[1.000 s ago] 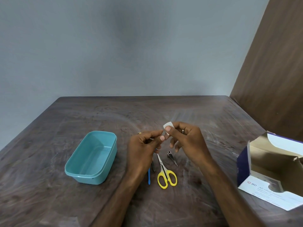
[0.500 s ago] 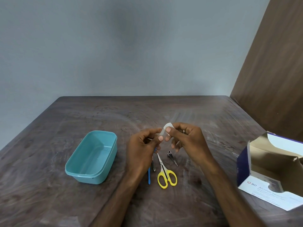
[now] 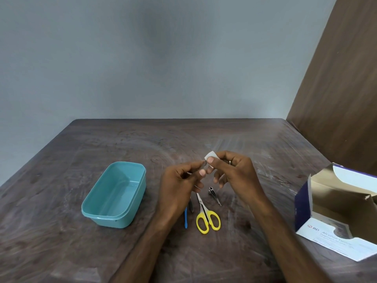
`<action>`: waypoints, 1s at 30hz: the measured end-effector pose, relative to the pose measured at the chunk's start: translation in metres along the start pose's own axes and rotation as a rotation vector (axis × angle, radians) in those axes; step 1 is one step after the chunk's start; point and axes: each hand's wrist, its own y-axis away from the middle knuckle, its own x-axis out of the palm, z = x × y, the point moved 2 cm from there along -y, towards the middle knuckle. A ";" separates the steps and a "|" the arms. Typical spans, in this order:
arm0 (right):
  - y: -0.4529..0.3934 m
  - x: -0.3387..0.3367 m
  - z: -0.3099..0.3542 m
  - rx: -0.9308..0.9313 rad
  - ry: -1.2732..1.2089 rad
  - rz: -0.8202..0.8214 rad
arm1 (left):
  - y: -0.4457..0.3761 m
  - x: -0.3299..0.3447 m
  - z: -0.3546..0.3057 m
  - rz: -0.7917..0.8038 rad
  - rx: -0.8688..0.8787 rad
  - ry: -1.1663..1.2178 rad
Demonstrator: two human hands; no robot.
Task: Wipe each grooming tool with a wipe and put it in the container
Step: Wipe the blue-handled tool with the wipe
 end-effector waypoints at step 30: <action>-0.001 0.000 -0.004 -0.084 0.144 0.012 | 0.002 0.001 -0.003 0.103 -0.170 0.139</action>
